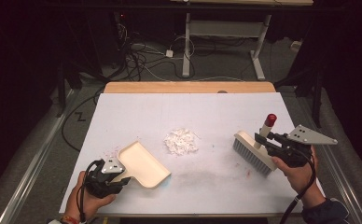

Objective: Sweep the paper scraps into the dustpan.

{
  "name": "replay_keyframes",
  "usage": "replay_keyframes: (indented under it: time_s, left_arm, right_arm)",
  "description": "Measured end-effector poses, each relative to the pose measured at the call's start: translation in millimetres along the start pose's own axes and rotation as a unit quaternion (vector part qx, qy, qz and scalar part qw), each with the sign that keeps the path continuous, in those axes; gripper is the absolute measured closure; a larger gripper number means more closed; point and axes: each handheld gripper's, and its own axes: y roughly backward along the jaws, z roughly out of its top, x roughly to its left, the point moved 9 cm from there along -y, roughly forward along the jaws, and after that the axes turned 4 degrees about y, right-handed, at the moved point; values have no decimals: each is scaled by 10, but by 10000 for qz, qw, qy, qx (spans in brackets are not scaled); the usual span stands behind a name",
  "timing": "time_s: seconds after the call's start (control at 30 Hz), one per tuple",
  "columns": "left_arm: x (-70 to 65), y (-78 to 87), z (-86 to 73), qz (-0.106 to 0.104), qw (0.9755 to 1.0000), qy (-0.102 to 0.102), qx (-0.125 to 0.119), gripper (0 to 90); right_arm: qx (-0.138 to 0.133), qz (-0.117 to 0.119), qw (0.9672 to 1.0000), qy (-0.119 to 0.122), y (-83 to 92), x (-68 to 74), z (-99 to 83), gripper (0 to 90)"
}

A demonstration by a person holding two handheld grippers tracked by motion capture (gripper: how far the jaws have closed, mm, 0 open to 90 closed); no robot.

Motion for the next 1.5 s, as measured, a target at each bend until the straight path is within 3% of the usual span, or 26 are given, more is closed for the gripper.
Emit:
replay_keyframes:
  time_s: [0.27,0.37,0.53,0.57,0.63,0.67,0.73,0.93,1.07,1.3,1.33,1.37,1.5]
  left_arm:
    - [3,-46,4,-141,9999,61,54,634]
    - [7,-71,8,-168,9998,84,73,633]
    - [-3,-102,53,-169,9998,54,118,633]
    - [-3,-102,53,-169,9998,54,118,633]
    - [-9,-111,62,-173,9998,47,130,633]
    - [-10,-117,62,-170,9998,41,139,633]
    - [-7,-123,65,-191,9997,47,143,633]
    - [-6,-140,77,-225,9996,76,144,633]
    - [7,-172,104,-214,9996,57,168,632]
    - [16,-220,151,-183,9996,-16,232,632]
    - [23,-236,173,-136,9995,-84,275,632]
    - [23,-236,173,-136,9995,-84,275,632]
    - [36,-289,238,-205,9992,-70,326,632]
  right_arm:
    - [-17,-1,10000,93,-197,19,92,702]
    - [-13,-83,9998,166,-428,6,169,702]
    - [-193,-74,9998,-46,-754,-17,340,702]
    - [-193,-74,9998,-46,-754,-17,340,702]
    - [-89,-107,9998,127,-1007,34,429,702]
    - [-89,-107,9998,127,-1007,34,429,702]
    - [-65,-82,9996,259,-1234,101,514,702]
    - [-72,-119,9995,271,-1575,179,599,702]
    - [58,-146,9988,472,-1794,267,567,703]
    - [-95,63,9987,503,-1880,509,583,702]
    - [-147,233,9984,502,-1871,623,581,702]
    - [-147,233,9984,502,-1871,623,581,702]
    - [-208,383,9973,599,-1883,843,571,699]
